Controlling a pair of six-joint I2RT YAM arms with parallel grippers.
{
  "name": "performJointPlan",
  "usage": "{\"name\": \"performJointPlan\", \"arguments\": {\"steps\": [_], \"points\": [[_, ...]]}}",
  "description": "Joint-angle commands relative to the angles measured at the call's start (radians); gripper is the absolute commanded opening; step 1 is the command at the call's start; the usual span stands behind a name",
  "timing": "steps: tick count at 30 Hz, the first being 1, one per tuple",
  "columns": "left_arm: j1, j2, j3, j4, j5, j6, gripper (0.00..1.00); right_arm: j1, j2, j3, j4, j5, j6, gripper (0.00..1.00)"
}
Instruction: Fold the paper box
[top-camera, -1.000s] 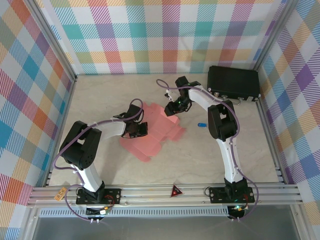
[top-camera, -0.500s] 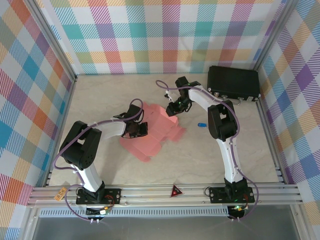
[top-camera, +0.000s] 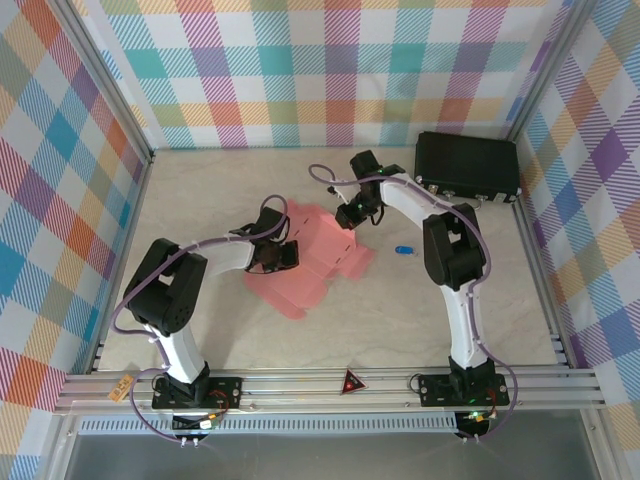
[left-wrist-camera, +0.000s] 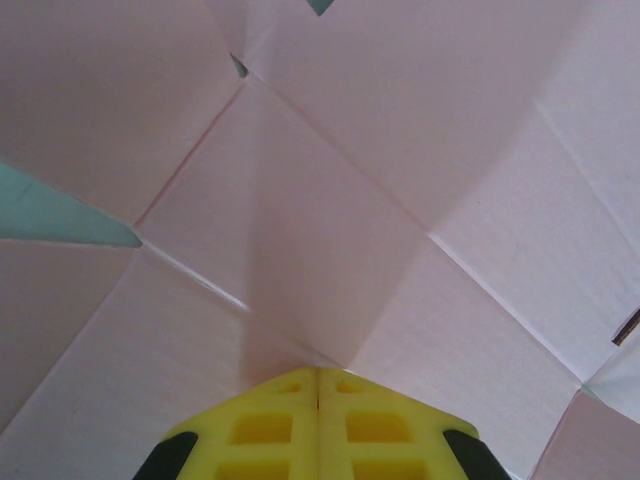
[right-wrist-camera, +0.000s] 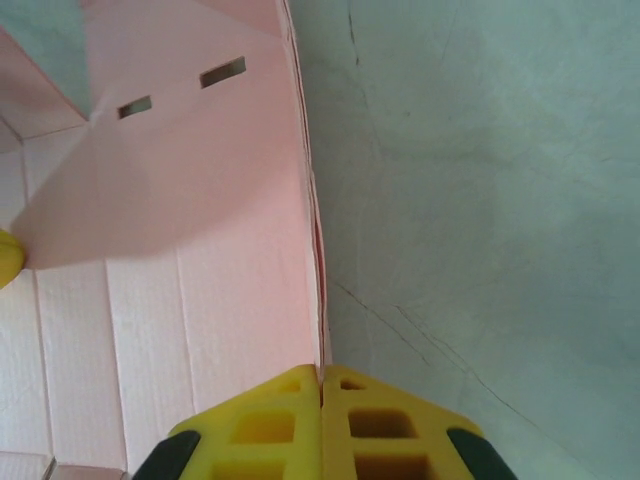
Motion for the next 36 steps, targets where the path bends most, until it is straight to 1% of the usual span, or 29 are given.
{"name": "performJointPlan", "arguments": {"steps": [1,6,10,13,17,18,20,23,25,27,32,35,36], "points": [[-0.015,0.076,0.018,0.000,0.013,-0.040,0.00,0.031,-0.079,-0.037,0.111,0.070,-0.073,0.05],[-0.015,0.125,0.084,0.025,0.057,-0.061,0.00,0.069,-0.119,-0.092,0.183,0.187,-0.153,0.03],[-0.015,0.091,0.101,0.029,0.072,-0.061,0.00,0.081,-0.156,-0.150,0.271,0.265,-0.189,0.02],[-0.015,0.024,0.076,0.029,0.049,-0.053,0.09,0.081,-0.182,-0.185,0.331,0.301,-0.205,0.02],[-0.012,-0.070,0.016,0.018,-0.012,-0.048,0.24,0.086,-0.210,-0.227,0.397,0.306,-0.248,0.01],[-0.012,-0.090,-0.003,0.018,-0.027,-0.050,0.26,0.087,-0.212,-0.234,0.405,0.303,-0.257,0.01],[-0.008,-0.126,-0.042,0.014,-0.059,-0.052,0.31,0.091,-0.211,-0.234,0.411,0.299,-0.271,0.01],[0.001,-0.167,-0.089,0.008,-0.090,-0.050,0.32,0.102,-0.200,-0.222,0.408,0.313,-0.286,0.01],[0.010,-0.179,-0.114,0.005,-0.086,-0.045,0.32,0.109,-0.195,-0.222,0.414,0.326,-0.305,0.01],[0.013,-0.180,-0.133,0.001,-0.078,-0.038,0.28,0.118,-0.195,-0.228,0.429,0.336,-0.326,0.01],[0.014,-0.181,-0.188,0.015,-0.078,-0.047,0.14,0.138,-0.188,-0.227,0.448,0.378,-0.368,0.02],[0.014,-0.171,-0.202,0.024,-0.083,-0.061,0.01,0.150,-0.187,-0.237,0.472,0.410,-0.391,0.02],[0.014,-0.167,-0.207,0.031,-0.082,-0.067,0.00,0.154,-0.189,-0.245,0.481,0.417,-0.398,0.02]]}}
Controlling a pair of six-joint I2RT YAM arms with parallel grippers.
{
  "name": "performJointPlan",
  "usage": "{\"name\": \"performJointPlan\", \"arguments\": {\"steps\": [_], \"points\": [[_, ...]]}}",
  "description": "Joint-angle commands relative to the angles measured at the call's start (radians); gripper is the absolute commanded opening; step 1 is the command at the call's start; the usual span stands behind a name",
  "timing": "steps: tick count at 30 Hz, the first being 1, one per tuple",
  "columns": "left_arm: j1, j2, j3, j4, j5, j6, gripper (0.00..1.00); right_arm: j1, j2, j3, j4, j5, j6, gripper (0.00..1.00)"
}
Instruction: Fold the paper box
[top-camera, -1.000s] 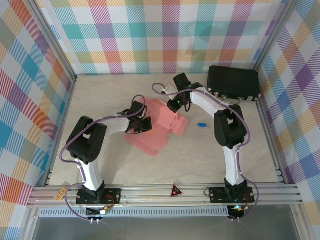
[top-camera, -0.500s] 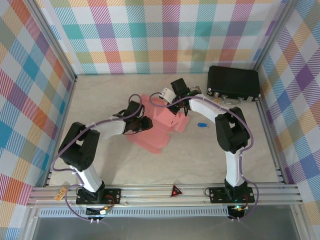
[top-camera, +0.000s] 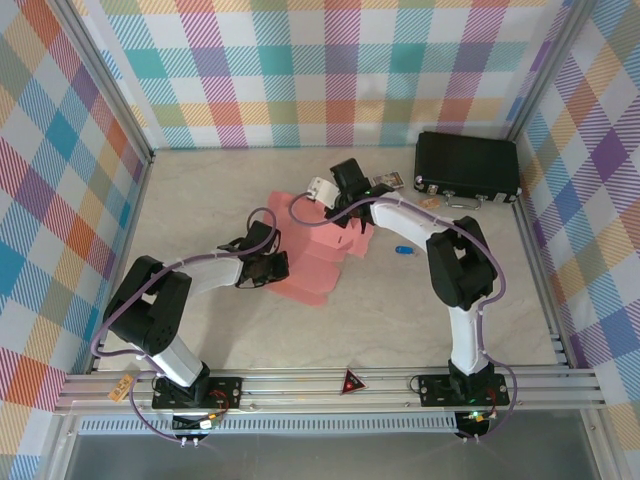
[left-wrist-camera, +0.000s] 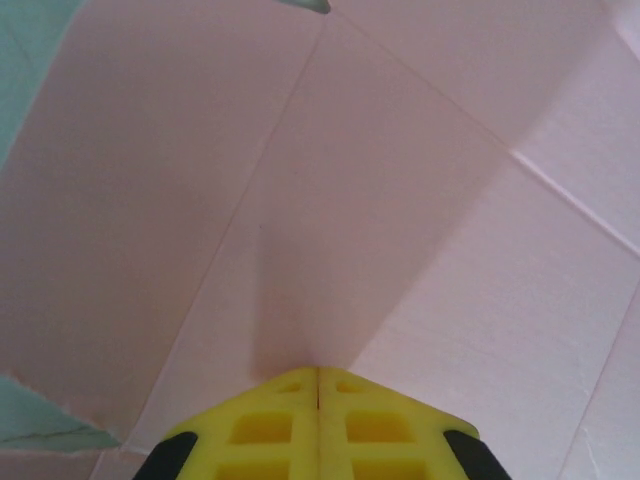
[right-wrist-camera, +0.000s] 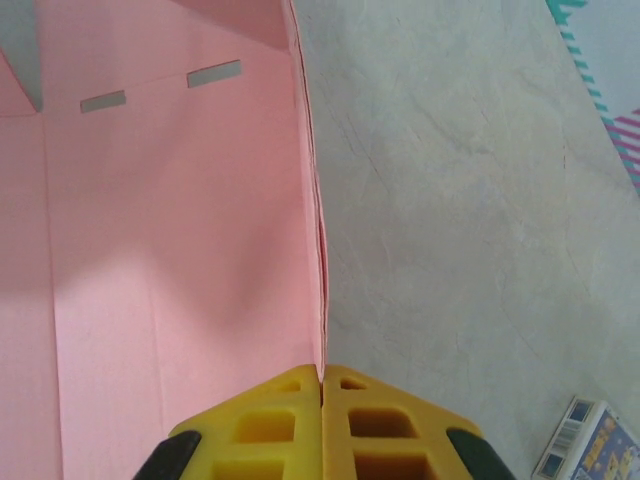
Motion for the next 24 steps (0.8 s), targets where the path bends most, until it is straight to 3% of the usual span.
{"name": "performJointPlan", "arguments": {"steps": [1,24], "points": [[0.008,0.001,-0.023,0.008,-0.011,-0.016,0.00,0.014,-0.019,-0.023,0.078,0.046,-0.055,0.02],[0.008,0.158,0.033,0.218,0.083,-0.141,0.00,0.091,-0.058,-0.231,0.437,0.203,-0.264,0.04]]}}
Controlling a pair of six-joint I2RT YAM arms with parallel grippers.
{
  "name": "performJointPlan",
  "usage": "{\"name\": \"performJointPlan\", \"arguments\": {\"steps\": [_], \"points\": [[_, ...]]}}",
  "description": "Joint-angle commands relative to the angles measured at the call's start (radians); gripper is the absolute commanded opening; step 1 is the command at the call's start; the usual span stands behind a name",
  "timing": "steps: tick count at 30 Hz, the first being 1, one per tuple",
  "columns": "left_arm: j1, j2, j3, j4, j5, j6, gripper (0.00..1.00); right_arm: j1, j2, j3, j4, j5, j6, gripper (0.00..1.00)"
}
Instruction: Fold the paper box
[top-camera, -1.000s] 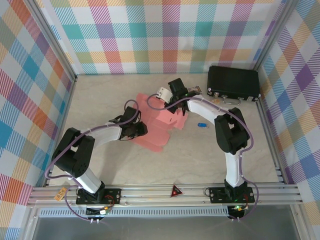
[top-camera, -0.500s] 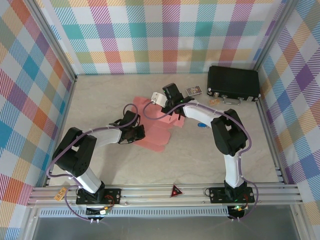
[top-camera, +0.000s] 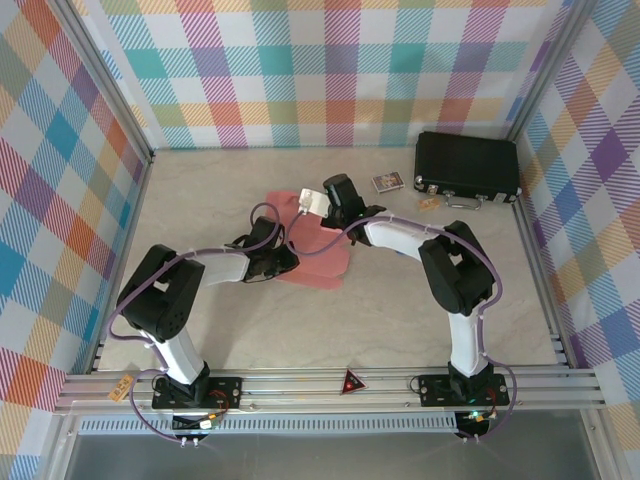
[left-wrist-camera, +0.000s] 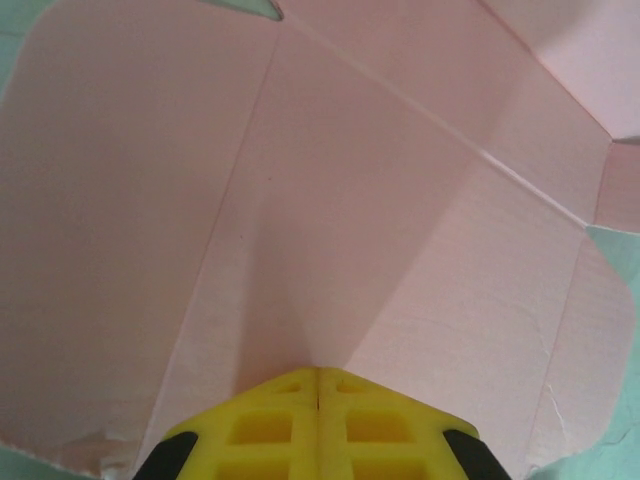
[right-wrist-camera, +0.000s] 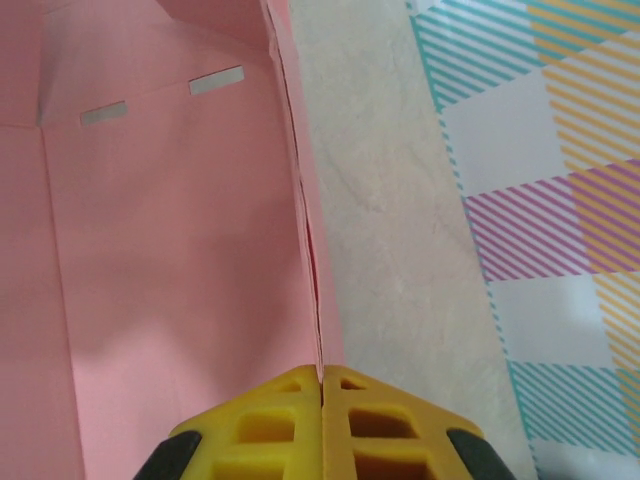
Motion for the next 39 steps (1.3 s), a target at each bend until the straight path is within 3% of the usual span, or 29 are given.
{"name": "performJointPlan", "arguments": {"steps": [1,22,39], "points": [[0.005,0.056,0.005,0.015,0.015,-0.025,0.00,0.022,-0.031,-0.040,0.060,-0.003,-0.037,0.04],[0.005,0.112,0.023,0.078,0.011,-0.034,0.00,0.041,-0.050,-0.215,0.306,-0.032,-0.189,0.03],[0.007,0.091,0.020,0.069,0.018,-0.022,0.02,0.050,0.009,-0.297,0.536,0.020,-0.301,0.05]]}}
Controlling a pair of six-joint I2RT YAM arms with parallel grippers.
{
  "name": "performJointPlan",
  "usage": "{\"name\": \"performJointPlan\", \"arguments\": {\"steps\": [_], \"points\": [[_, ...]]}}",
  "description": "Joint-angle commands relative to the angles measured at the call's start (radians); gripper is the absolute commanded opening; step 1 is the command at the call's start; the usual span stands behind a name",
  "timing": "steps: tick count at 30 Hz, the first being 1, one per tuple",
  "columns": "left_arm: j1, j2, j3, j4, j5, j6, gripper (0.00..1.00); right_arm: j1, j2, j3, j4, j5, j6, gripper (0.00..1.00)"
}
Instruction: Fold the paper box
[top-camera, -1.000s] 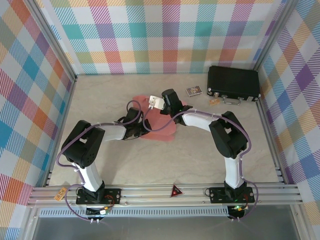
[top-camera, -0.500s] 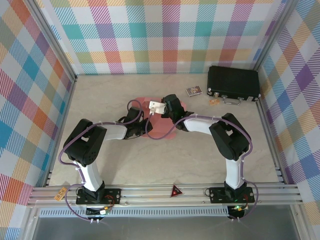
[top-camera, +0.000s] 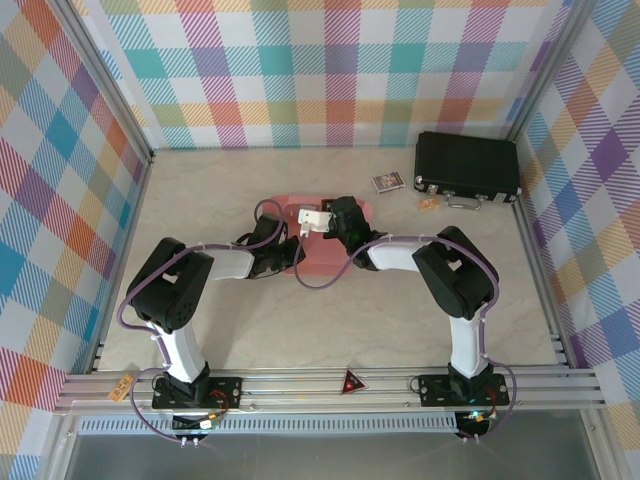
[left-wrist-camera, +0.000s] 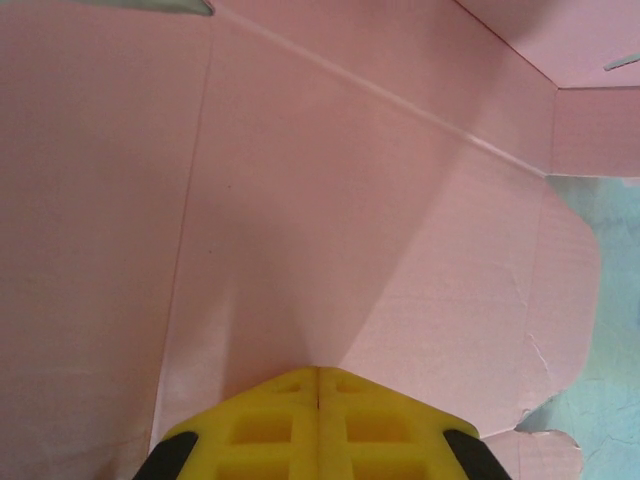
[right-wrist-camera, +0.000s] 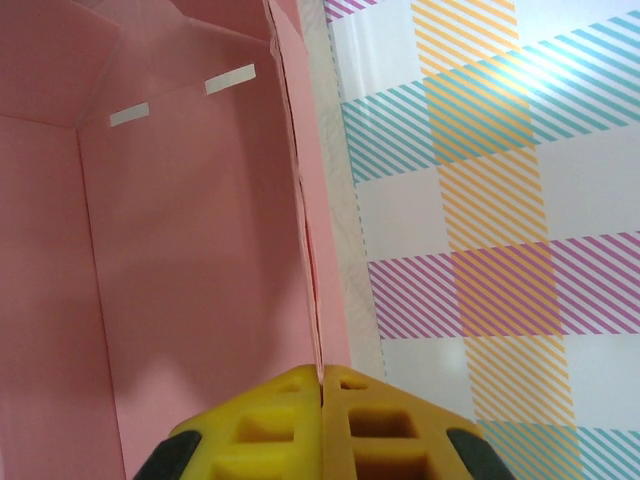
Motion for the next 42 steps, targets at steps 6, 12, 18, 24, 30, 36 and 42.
{"name": "performJointPlan", "arguments": {"steps": [6,12,18,24,30,36,42], "points": [[0.009,-0.009,0.013,-0.098,-0.009,0.037,0.08,0.016,0.052,-0.028,0.085,0.011,-0.055,0.04],[0.016,-0.095,0.018,-0.158,-0.013,0.060,0.26,0.019,0.068,-0.031,0.126,0.023,-0.078,0.04],[0.027,-0.236,0.020,-0.242,-0.037,0.096,0.37,0.018,0.077,-0.024,0.148,0.026,-0.092,0.04],[0.100,-0.383,0.022,-0.354,-0.140,0.139,0.45,0.021,0.079,-0.019,0.148,0.022,-0.094,0.04],[0.237,-0.398,0.082,-0.459,-0.253,0.203,0.47,0.022,0.083,-0.009,0.140,0.020,-0.094,0.03],[0.357,-0.308,0.161,-0.459,-0.275,0.223,0.46,0.024,0.079,-0.008,0.136,0.018,-0.093,0.03],[0.396,-0.110,0.299,-0.443,-0.180,0.273,0.38,0.027,0.077,-0.003,0.125,0.015,-0.095,0.03]]}}
